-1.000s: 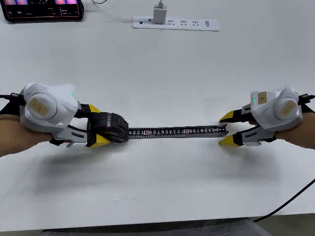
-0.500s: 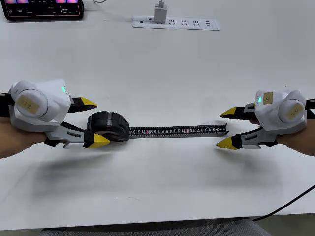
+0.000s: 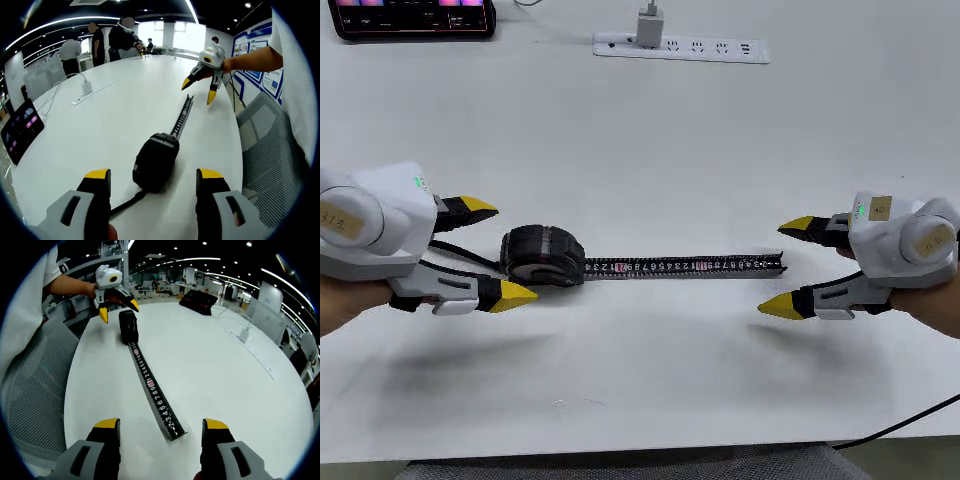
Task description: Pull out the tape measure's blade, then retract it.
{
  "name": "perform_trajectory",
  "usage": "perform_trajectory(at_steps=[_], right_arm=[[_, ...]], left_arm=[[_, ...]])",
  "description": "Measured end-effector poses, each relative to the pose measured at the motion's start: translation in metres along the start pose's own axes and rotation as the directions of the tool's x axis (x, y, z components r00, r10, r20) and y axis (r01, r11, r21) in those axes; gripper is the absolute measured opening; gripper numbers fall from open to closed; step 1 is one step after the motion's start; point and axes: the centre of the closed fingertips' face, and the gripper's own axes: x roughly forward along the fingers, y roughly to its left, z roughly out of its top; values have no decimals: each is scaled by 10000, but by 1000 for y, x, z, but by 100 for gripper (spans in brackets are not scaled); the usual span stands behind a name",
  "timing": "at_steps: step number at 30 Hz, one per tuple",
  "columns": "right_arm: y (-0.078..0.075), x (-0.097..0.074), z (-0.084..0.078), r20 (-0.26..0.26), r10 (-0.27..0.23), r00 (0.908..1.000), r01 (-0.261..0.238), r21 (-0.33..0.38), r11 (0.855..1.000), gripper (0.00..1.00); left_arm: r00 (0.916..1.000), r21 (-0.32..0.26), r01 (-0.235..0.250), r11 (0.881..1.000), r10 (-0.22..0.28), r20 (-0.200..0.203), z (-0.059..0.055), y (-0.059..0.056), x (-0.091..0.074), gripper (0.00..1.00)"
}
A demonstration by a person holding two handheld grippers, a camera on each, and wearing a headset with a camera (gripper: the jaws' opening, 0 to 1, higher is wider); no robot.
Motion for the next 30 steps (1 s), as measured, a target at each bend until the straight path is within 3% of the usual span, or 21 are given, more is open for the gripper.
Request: perform_trajectory(at_steps=[9,13,22,30], right_arm=[[5,-3,2,119,-154,9998,151,299,9994,72],[6,-6,2,98,-264,9996,260,434,9987,77],[11,-13,2,219,-488,9986,473,678,9966,80],[20,-15,4,569,-780,9953,718,1040,9920,85]], left_arm=[[9996,-336,-140,9993,132,-235,-15,-4,-11,69],[9996,-566,-259,9981,254,-100,-17,-3,-17,72],[9984,-909,-564,9943,571,47,-27,-3,-28,78],[9951,-1100,-935,9895,965,221,-35,-4,-37,80]])
